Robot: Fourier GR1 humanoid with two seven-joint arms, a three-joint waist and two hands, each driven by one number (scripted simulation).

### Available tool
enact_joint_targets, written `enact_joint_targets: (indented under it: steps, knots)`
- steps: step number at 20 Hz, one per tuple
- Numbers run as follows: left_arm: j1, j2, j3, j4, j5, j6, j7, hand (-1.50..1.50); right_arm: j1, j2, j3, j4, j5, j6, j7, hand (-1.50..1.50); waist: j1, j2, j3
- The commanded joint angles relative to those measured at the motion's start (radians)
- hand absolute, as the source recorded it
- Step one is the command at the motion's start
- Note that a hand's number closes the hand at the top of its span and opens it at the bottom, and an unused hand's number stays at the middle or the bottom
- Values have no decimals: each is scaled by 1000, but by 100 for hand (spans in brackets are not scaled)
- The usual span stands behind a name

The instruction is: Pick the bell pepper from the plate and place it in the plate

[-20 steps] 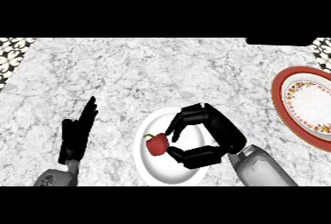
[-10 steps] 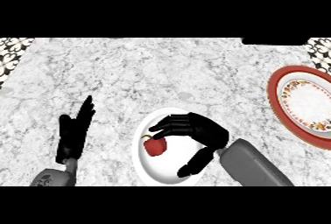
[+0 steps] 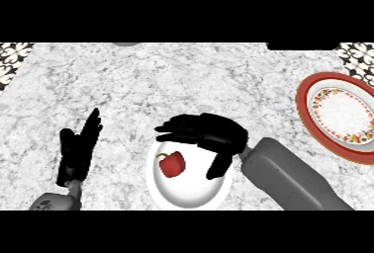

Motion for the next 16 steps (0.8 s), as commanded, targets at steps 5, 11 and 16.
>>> enact_joint_targets:
  steps: [5, 11, 16]
  knots:
    - [1, -9, 7, -4, -21, -3, 17, 0, -84, 91, 81, 0, 142, 186, 250, -150, 1, 2, 0]
    - [35, -48, 9, 4, -41, -13, -19, 0, -74, 131, 31, 131, 248, 213, 186, -150, 3, 5, 0]
    - [40, -52, 29, -34, -62, -30, 3, 0, -53, 160, -45, 141, 320, 255, 136, -150, 1, 4, 1]
